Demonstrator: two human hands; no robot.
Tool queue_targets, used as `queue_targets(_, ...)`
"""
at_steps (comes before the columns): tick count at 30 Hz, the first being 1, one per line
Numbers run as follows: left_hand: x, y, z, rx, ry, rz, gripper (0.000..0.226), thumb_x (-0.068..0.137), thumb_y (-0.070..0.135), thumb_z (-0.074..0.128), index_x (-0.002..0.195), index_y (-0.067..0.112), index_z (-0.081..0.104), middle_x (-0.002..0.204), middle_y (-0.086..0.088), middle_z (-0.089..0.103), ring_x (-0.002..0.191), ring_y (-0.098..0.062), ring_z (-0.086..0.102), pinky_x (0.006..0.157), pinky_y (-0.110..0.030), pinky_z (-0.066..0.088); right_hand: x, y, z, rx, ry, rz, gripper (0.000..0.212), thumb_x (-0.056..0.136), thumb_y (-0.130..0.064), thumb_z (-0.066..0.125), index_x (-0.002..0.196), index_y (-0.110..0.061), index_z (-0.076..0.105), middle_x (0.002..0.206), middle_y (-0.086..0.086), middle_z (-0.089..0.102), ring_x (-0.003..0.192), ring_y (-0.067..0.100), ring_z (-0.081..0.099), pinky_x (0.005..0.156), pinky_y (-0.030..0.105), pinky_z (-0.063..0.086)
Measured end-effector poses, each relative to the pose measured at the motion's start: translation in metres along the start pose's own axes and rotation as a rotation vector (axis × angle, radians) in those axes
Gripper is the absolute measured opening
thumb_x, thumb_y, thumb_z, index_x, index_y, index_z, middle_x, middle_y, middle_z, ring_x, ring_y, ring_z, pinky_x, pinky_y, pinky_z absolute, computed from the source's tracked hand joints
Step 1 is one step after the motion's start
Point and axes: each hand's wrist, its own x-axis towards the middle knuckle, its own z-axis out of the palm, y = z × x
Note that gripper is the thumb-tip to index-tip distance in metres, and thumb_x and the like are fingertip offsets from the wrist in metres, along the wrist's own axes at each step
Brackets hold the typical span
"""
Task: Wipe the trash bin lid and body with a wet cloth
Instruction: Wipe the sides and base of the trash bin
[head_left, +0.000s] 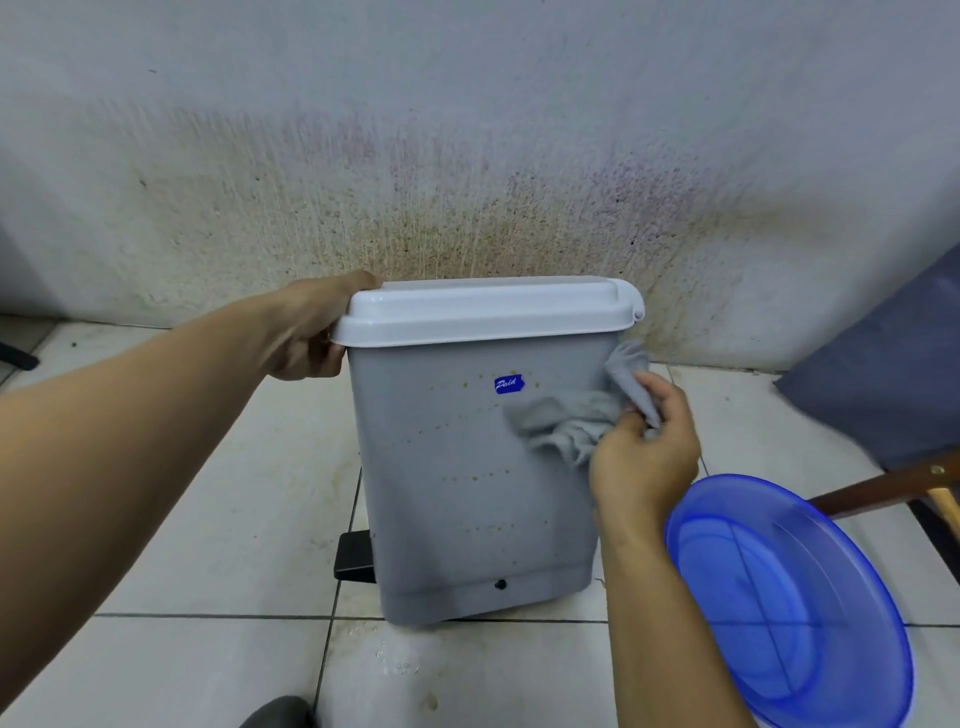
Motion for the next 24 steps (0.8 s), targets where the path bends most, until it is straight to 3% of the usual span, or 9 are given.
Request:
queue_targets(2, 0.0, 0.0, 0.001, -0.001, 0.008, -0.003, 0.029, 0.086, 0.053, 0.073, 0.088, 0.028, 0.06, 0.064, 0.007, 0.046, 0.052, -0.011, 0.039, 0.042, -0.016, 0.031, 0.0, -0.009, -0.006, 0.209, 0.079, -0.007, 0.036, 0.088, 0.002, 0.056, 0.114, -0.019, 0.068, 0.12, 0.006, 0.064, 0.107, 0.009, 0.062, 0.084, 0.007, 0.044)
queue_targets(4, -0.001, 0.0, 0.001, 0.003, 0.013, -0.002, 0.029, 0.086, 0.053, 0.073, 0.086, 0.028, 0.059, 0.062, 0.008, 0.045, 0.052, -0.011, 0.039, 0.042, -0.015, 0.03, -0.005, -0.012, -0.007, 0.217, -0.018, -0.045, 0.048, 0.084, -0.005, 0.062, 0.13, -0.018, 0.062, 0.138, 0.008, 0.053, 0.124, 0.009, 0.054, 0.098, 0.013, 0.043)
queue_targets(7, -0.002, 0.001, 0.001, 0.009, 0.004, 0.005, 0.029, 0.087, 0.052, 0.073, 0.085, 0.027, 0.058, 0.06, 0.008, 0.044, 0.052, -0.01, 0.038, 0.042, -0.015, 0.03, -0.022, 0.005, 0.0, -0.181, -0.336, -0.191, 0.077, 0.085, -0.011, 0.071, 0.153, -0.019, 0.036, 0.162, 0.008, 0.017, 0.146, 0.014, 0.025, 0.105, 0.008, 0.031)
queue_targets(9, -0.001, 0.0, -0.001, 0.014, 0.003, 0.005, 0.03, 0.086, 0.053, 0.073, 0.085, 0.027, 0.058, 0.061, 0.007, 0.044, 0.052, -0.011, 0.038, 0.041, -0.016, 0.031, -0.029, 0.017, 0.002, -0.465, -0.416, -0.25, 0.079, 0.091, -0.018, 0.067, 0.157, -0.024, 0.025, 0.163, 0.005, 0.01, 0.146, 0.023, 0.023, 0.105, 0.026, 0.04)
queue_targets(11, 0.001, -0.001, -0.003, 0.022, -0.003, 0.002, 0.033, 0.083, 0.056, 0.074, 0.089, 0.028, 0.058, 0.064, 0.006, 0.045, 0.053, -0.012, 0.039, 0.04, -0.016, 0.032, -0.028, 0.019, 0.003, -0.603, -0.381, -0.255, 0.073, 0.093, -0.019, 0.064, 0.155, -0.026, 0.027, 0.159, 0.006, 0.02, 0.136, 0.028, 0.03, 0.093, 0.037, 0.047)
queue_targets(13, 0.002, -0.001, -0.002, 0.033, -0.012, 0.007, 0.034, 0.083, 0.056, 0.074, 0.092, 0.028, 0.058, 0.066, 0.006, 0.045, 0.054, -0.013, 0.039, 0.039, -0.017, 0.032, -0.023, 0.016, 0.003, -0.598, -0.309, -0.239, 0.071, 0.091, -0.014, 0.064, 0.153, -0.024, 0.031, 0.153, 0.005, 0.035, 0.128, 0.026, 0.034, 0.087, 0.036, 0.045)
queue_targets(16, 0.004, 0.001, -0.001, 0.04, -0.018, 0.017, 0.033, 0.084, 0.054, 0.074, 0.093, 0.027, 0.058, 0.067, 0.005, 0.046, 0.054, -0.013, 0.038, 0.039, -0.017, 0.032, -0.022, 0.012, 0.008, -0.471, -0.24, -0.213, 0.073, 0.087, -0.004, 0.064, 0.152, -0.016, 0.033, 0.147, 0.006, 0.044, 0.125, 0.027, 0.039, 0.092, 0.038, 0.044)
queue_targets(20, 0.006, 0.003, 0.001, 0.04, -0.019, 0.02, 0.033, 0.084, 0.055, 0.073, 0.094, 0.027, 0.057, 0.067, 0.005, 0.046, 0.052, -0.013, 0.039, 0.039, -0.017, 0.032, -0.033, 0.004, 0.023, -0.436, -0.237, -0.301, 0.062, 0.078, 0.007, 0.065, 0.137, -0.01, 0.054, 0.143, 0.01, 0.048, 0.12, 0.034, 0.045, 0.088, 0.041, 0.047)
queue_targets(24, 0.003, 0.003, 0.002, 0.025, -0.012, 0.025, 0.029, 0.087, 0.052, 0.072, 0.094, 0.028, 0.058, 0.067, 0.006, 0.048, 0.051, -0.012, 0.041, 0.04, -0.016, 0.033, -0.058, -0.011, 0.046, -0.454, -0.368, -0.452, 0.061, 0.076, 0.006, 0.065, 0.134, -0.012, 0.059, 0.141, 0.011, 0.048, 0.12, 0.035, 0.046, 0.088, 0.043, 0.052)
